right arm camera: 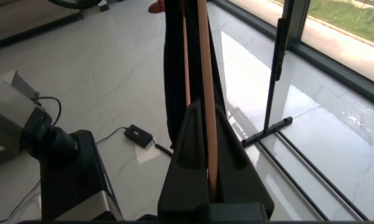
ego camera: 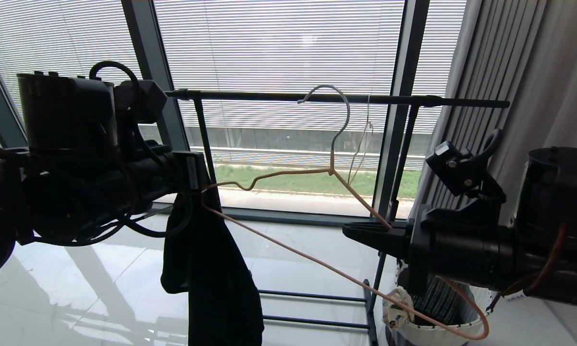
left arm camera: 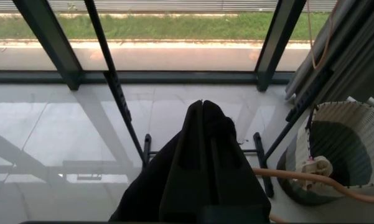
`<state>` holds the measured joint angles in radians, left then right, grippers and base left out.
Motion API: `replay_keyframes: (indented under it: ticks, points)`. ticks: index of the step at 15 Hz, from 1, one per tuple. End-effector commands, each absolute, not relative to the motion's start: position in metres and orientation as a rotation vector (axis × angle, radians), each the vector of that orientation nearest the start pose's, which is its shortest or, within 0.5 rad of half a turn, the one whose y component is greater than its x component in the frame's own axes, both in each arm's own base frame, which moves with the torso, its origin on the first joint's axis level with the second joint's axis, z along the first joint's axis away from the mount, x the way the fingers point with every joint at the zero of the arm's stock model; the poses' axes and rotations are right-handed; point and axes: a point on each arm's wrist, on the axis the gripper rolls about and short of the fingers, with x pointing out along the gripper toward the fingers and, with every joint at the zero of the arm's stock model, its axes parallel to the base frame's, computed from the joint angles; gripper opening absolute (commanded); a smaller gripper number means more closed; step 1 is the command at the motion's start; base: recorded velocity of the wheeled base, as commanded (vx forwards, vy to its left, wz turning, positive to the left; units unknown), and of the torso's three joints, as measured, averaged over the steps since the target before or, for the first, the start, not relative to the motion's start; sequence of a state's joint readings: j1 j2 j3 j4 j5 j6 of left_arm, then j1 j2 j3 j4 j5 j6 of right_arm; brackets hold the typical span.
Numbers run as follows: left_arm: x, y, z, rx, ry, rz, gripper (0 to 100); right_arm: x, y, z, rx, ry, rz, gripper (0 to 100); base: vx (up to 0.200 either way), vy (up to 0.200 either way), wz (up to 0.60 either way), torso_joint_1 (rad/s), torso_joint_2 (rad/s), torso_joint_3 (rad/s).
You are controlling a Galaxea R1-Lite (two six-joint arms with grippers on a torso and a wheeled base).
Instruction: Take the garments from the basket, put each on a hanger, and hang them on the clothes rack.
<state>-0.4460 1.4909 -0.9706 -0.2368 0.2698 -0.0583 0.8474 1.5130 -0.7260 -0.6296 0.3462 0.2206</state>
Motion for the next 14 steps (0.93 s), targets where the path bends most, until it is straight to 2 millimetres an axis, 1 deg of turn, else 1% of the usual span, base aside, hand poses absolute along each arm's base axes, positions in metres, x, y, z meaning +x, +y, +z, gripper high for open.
replay_keyframes:
  ticks: [1,5,6,14]
  points:
    - [0.241,-0.108,0.249,0.041,0.271,-0.164,0,0.165,0.199,0.214,0.152,0.292,1.173,0,0.000,0.000,0.00,0.000,0.00,0.000]
    - [0.244,-0.106,0.250,0.039,0.268,-0.152,0,0.163,0.200,0.212,0.149,0.299,1.178,0,0.000,0.000,0.00,0.000,0.00,0.000]
    - [0.248,-0.102,0.252,0.032,0.261,-0.131,0,0.162,0.201,0.212,0.148,0.299,1.183,0,0.000,0.000,0.00,0.000,0.00,0.000]
    - [0.251,-0.099,0.250,0.032,0.261,-0.114,0,0.161,0.203,0.213,0.147,0.297,1.193,0,0.000,0.000,0.00,0.000,0.00,0.000]
